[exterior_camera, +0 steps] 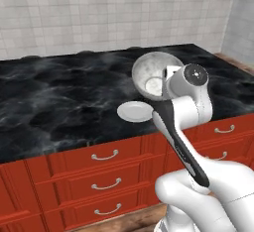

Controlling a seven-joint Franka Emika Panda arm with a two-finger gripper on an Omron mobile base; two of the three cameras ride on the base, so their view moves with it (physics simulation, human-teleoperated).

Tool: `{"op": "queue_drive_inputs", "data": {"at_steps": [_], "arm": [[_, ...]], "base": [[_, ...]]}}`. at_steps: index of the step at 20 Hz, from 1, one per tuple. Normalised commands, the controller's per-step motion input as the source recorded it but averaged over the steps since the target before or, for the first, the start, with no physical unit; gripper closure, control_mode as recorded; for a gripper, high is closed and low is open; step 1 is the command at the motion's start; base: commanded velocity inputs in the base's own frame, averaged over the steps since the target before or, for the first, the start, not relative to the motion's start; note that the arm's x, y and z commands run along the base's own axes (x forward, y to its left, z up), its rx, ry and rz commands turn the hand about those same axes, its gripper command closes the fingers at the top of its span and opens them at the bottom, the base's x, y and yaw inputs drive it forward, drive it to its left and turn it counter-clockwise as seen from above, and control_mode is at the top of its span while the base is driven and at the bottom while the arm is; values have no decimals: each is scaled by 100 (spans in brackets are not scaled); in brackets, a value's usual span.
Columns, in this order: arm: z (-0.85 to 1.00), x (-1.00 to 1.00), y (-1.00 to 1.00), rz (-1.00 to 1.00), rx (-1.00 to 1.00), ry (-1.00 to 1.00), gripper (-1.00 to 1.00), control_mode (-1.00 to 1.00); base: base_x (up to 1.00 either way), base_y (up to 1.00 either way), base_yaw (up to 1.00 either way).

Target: Move the bowls from the cabinet to the plates on the dining table.

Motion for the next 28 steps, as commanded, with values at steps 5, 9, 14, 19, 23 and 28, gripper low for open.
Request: {"op": "queue_drive_inputs", "data": {"at_steps": [5, 9, 14, 19, 23, 28], "arm": [[0, 0, 0, 0, 0, 0, 100, 100], [0, 0, 0, 0, 0, 0, 100, 100], [0, 0, 0, 0, 0, 0, 100, 100], [0, 0, 0, 0, 0, 0, 100, 100], [0, 0, 0, 0, 0, 0, 100, 100], [0, 0, 0, 0, 0, 0, 100, 100]], "base": [[38, 0, -14], [47, 8, -9], [42, 9, -7], [31, 15, -7], [18, 17, -6], [1, 18, -5]]}}
